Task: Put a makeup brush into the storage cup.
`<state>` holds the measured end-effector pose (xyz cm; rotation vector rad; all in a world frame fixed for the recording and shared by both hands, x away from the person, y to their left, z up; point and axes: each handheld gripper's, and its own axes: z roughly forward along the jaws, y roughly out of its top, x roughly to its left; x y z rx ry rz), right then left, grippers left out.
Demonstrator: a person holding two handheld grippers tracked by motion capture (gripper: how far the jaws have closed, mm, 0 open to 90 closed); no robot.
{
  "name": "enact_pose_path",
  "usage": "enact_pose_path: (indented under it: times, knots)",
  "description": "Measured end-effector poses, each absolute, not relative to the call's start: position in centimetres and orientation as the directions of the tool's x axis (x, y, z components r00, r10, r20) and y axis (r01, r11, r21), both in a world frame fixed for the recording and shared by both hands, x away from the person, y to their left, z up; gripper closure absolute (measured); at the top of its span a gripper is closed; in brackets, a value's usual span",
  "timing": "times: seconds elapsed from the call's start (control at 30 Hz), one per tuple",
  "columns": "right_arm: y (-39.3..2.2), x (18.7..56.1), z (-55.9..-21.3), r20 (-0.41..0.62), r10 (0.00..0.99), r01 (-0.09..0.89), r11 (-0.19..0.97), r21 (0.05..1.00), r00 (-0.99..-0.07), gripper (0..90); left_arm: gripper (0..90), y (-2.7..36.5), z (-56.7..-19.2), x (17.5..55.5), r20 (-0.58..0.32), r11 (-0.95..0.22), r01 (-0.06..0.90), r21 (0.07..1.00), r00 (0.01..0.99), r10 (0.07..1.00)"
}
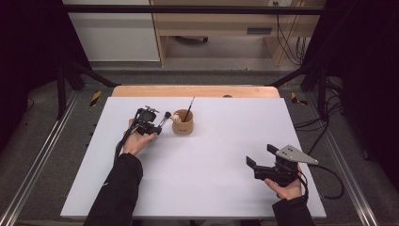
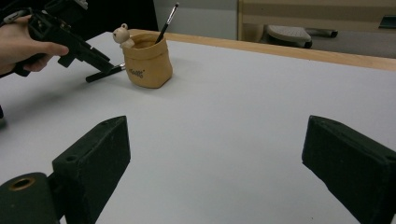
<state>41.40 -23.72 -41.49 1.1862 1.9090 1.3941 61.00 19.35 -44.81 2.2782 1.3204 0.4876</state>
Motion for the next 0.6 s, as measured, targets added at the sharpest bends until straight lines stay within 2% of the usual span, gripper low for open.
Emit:
enact_pose_path:
  times: [0.5, 0.6]
  knots:
    - [-23.75, 41.41, -41.47, 0.102, 0.859, 0.358, 0.099, 0.929, -0.502, 8.5, 78.1, 19.11, -45.71, 61.55, 0.019, -0.406, 0.735, 0.543, 0.473, 0.881]
    - [-23.75, 41.40, -41.46, 0.102, 0.859, 0.357, 0.098, 0.929, -0.502, 8.5, 78.7, 19.26, -45.69, 61.62, 0.007, -0.398, 0.741, 0.541, 0.469, 0.883]
